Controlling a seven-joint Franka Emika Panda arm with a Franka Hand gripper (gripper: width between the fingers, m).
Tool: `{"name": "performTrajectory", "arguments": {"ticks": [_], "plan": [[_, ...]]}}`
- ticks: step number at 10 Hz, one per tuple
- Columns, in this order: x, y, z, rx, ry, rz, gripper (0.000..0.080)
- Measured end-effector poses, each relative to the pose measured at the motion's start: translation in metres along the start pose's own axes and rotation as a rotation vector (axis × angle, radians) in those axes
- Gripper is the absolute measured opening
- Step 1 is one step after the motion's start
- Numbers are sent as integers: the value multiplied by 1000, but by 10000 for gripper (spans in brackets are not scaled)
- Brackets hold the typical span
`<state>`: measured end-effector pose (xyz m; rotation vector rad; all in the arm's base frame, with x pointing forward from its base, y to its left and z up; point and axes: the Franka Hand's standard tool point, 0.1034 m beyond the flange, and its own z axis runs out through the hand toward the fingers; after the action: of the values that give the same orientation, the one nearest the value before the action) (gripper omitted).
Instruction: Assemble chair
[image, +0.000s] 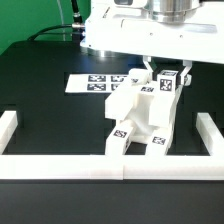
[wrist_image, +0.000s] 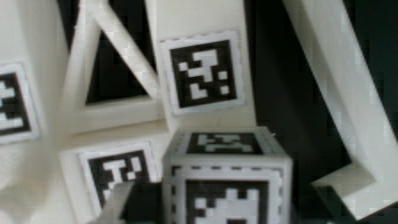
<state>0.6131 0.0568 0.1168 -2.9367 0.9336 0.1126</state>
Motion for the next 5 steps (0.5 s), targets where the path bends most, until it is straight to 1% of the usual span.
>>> {"name": "performTrajectory", "arguments": {"ticks": [5], "plan": [[0,0,0,0,-1,329,288]]}}
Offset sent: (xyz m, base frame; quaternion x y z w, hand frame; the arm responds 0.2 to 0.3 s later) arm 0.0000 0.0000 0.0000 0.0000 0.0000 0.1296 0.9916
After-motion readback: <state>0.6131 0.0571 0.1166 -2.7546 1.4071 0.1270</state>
